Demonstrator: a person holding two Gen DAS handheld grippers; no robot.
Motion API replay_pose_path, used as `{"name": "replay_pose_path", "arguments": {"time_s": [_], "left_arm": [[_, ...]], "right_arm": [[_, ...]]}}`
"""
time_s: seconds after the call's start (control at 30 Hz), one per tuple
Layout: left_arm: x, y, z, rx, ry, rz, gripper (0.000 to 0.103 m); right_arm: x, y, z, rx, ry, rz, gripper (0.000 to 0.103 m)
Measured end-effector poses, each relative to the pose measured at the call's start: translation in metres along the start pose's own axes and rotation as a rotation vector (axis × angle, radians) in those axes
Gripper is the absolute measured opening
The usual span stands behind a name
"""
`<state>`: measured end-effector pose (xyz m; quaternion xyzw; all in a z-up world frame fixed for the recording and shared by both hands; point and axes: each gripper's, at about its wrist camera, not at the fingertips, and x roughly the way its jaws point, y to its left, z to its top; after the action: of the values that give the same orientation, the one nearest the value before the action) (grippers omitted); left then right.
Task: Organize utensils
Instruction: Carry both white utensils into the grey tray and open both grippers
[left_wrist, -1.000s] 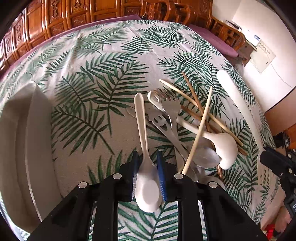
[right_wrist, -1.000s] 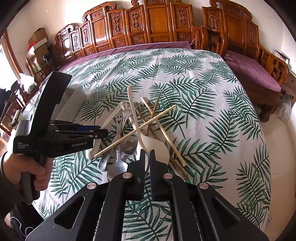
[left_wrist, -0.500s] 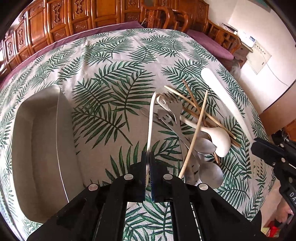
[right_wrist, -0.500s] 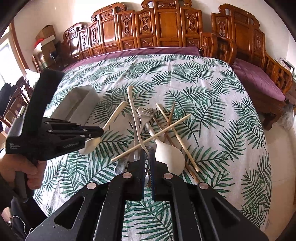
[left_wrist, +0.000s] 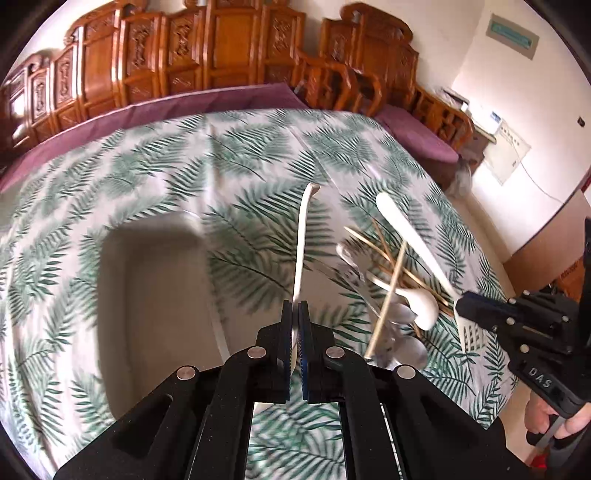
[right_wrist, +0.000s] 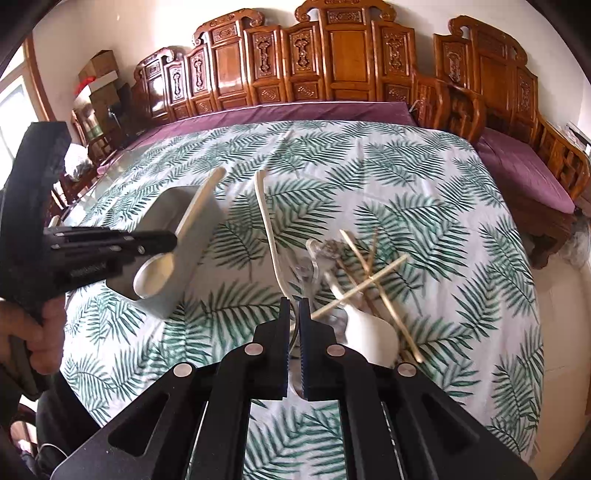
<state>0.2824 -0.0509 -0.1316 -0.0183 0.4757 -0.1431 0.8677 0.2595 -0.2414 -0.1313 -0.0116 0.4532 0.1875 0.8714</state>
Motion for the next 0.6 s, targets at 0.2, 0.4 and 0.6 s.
{"name": "replay_pose_path", "arguments": {"time_s": [0.2, 0.4, 0.6], "left_arm": [[-0.006, 0.047, -0.001, -0.050, -0.014, 0.022, 0.002], [-0.001, 0.084, -0.011, -0.107, -0.015, 0.017, 0.002], [0.008, 0.103, -0.020, -0.148, -0.010, 0.001, 0.003]], "right_arm": [[0.017, 0.033, 0.010, -0.021, 0.012, 0.018, 0.006], [0.034, 0.066, 0.021, -0.050, 0.022, 0.033, 0.006], [0.049, 0.093, 0.037, -0.067, 0.031, 0.048, 0.006]]}}
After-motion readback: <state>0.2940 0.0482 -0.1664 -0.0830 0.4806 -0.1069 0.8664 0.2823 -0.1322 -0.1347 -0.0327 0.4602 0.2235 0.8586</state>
